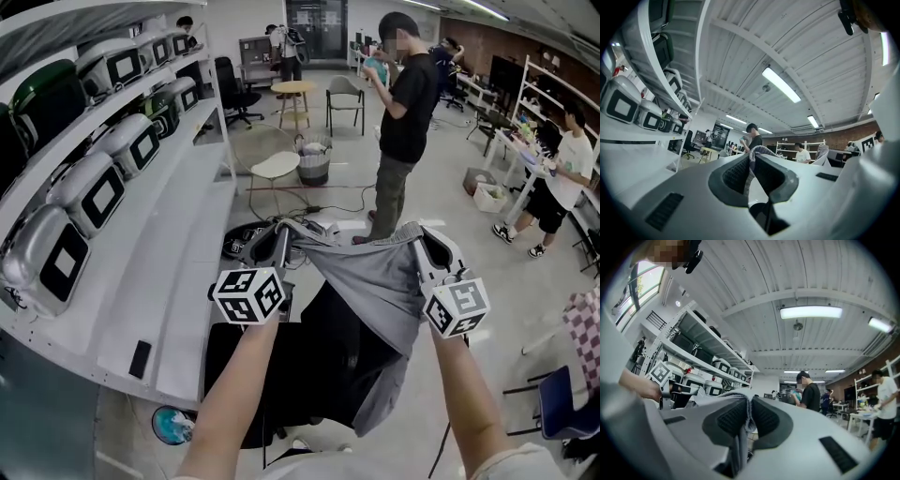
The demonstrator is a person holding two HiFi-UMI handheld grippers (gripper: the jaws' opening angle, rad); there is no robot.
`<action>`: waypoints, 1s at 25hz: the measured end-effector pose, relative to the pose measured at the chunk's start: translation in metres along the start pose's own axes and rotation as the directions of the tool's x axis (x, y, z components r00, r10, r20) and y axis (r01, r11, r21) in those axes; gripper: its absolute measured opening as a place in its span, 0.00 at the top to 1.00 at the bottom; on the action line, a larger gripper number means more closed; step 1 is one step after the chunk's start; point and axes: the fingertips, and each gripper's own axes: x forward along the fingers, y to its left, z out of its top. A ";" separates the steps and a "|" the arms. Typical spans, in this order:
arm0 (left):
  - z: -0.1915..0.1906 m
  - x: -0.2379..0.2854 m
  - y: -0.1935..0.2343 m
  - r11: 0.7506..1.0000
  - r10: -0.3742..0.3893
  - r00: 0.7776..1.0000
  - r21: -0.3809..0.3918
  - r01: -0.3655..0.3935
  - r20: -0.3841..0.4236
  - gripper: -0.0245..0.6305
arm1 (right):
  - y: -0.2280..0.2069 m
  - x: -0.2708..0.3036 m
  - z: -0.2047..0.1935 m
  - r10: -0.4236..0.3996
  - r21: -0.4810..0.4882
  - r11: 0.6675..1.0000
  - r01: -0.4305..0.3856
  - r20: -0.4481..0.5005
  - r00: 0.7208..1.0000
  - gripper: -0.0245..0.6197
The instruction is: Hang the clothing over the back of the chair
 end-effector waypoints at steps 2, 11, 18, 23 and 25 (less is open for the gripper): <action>-0.008 0.000 -0.002 1.000 -0.004 1.000 0.004 0.004 -0.017 0.91 | -0.003 -0.004 -0.007 0.001 0.010 1.000 0.000 -0.024 1.000 0.90; -0.059 0.001 0.000 1.000 -0.001 0.994 -0.004 0.001 -0.107 0.91 | 0.002 -0.026 -0.042 0.039 0.015 0.999 -0.037 -0.143 0.989 0.77; -0.095 0.000 -0.004 1.000 0.006 0.984 -0.015 -0.009 -0.177 0.91 | 0.005 -0.051 -0.057 0.052 0.064 0.997 -0.041 -0.180 0.982 0.72; -0.110 -0.006 -0.003 0.999 0.001 0.980 -0.047 -0.010 -0.197 0.91 | 0.006 -0.067 -0.059 0.058 0.075 0.996 -0.045 -0.180 0.982 0.71; -0.113 -0.008 -0.007 0.998 -0.016 0.979 -0.058 0.005 -0.202 0.91 | 0.010 -0.069 -0.058 0.068 0.066 0.996 -0.057 -0.178 0.982 0.71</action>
